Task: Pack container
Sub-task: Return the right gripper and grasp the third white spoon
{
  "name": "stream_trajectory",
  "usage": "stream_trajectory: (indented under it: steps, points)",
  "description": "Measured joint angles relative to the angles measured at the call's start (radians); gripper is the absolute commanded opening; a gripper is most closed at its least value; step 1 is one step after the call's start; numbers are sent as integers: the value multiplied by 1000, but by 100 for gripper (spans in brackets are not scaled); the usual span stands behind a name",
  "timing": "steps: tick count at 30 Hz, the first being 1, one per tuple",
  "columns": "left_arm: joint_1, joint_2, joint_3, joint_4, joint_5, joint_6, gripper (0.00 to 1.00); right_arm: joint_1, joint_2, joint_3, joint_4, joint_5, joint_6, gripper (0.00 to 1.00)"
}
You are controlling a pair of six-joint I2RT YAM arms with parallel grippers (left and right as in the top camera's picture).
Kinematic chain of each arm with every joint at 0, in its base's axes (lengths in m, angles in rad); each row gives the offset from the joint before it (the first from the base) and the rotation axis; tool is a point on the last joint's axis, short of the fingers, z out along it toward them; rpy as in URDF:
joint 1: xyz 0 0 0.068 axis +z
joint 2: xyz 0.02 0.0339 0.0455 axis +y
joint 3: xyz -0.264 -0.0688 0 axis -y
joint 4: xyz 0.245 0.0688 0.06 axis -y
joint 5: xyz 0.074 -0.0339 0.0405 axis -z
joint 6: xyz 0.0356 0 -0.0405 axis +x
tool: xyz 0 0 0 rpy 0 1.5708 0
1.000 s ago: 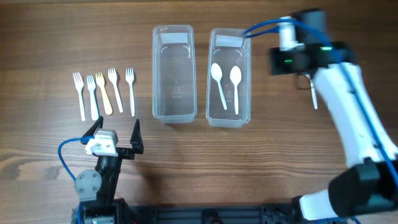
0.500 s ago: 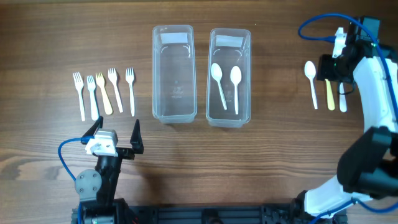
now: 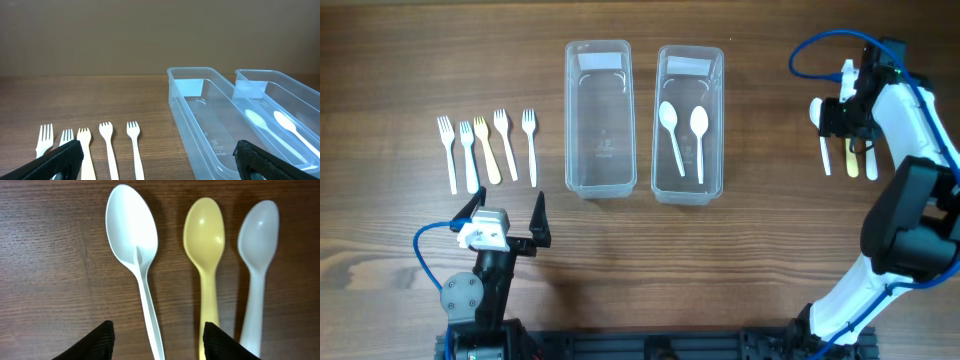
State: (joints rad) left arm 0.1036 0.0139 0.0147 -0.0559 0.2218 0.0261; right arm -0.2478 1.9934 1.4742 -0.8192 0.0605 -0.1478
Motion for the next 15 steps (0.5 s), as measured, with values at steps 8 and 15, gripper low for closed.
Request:
stream_trajectory:
  steps: [8, 15]
  points:
    - [0, 0, 0, 0, 0, 0, 100, 0, 56, 0, 29, -1, 5, 57]
    - [0, 0, 0, 0, 0, 0, 100, 0, 100, 0, 49, -24, 8, 53]
